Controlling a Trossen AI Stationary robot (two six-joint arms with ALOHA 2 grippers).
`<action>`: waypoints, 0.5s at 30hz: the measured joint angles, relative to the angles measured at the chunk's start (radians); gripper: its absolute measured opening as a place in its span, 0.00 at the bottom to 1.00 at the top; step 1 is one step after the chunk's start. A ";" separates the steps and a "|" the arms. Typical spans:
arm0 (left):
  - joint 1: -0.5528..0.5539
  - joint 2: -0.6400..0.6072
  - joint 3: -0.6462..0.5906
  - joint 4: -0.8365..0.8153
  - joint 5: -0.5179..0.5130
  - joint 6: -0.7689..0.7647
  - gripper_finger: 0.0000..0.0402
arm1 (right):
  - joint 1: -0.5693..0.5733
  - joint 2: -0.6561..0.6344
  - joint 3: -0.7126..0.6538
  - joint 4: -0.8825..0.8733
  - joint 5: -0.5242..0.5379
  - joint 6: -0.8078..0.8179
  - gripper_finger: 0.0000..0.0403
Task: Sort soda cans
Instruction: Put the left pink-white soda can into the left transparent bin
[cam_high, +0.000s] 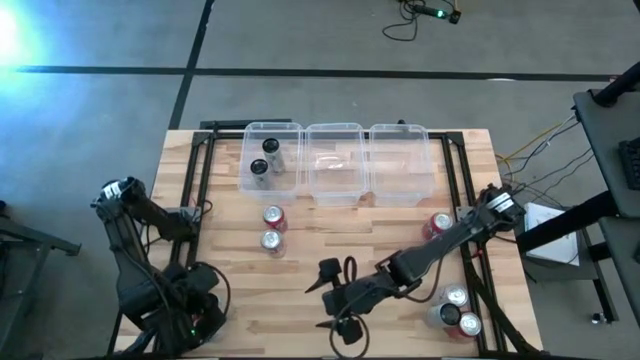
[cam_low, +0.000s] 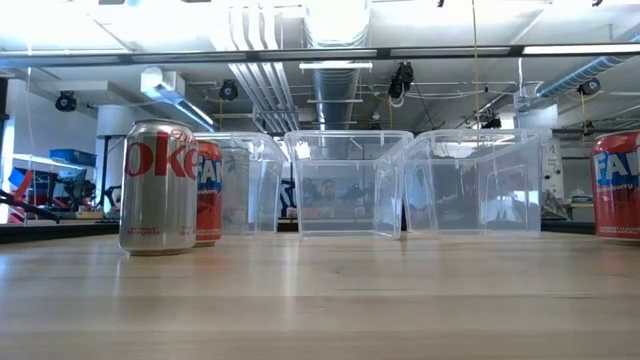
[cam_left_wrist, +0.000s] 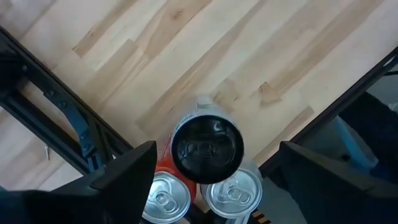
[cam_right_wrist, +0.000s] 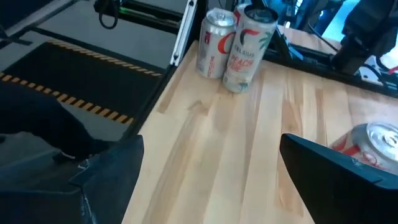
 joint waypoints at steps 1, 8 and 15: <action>-0.001 0.005 0.000 0.001 0.000 -0.002 0.82 | 0.001 0.008 0.014 -0.011 0.000 0.000 0.93; -0.003 0.067 0.000 0.008 0.041 0.000 0.89 | 0.003 0.026 0.035 -0.017 -0.001 0.011 0.93; -0.004 0.118 -0.002 0.011 0.086 0.002 0.89 | 0.003 0.017 0.034 -0.040 -0.001 0.011 0.93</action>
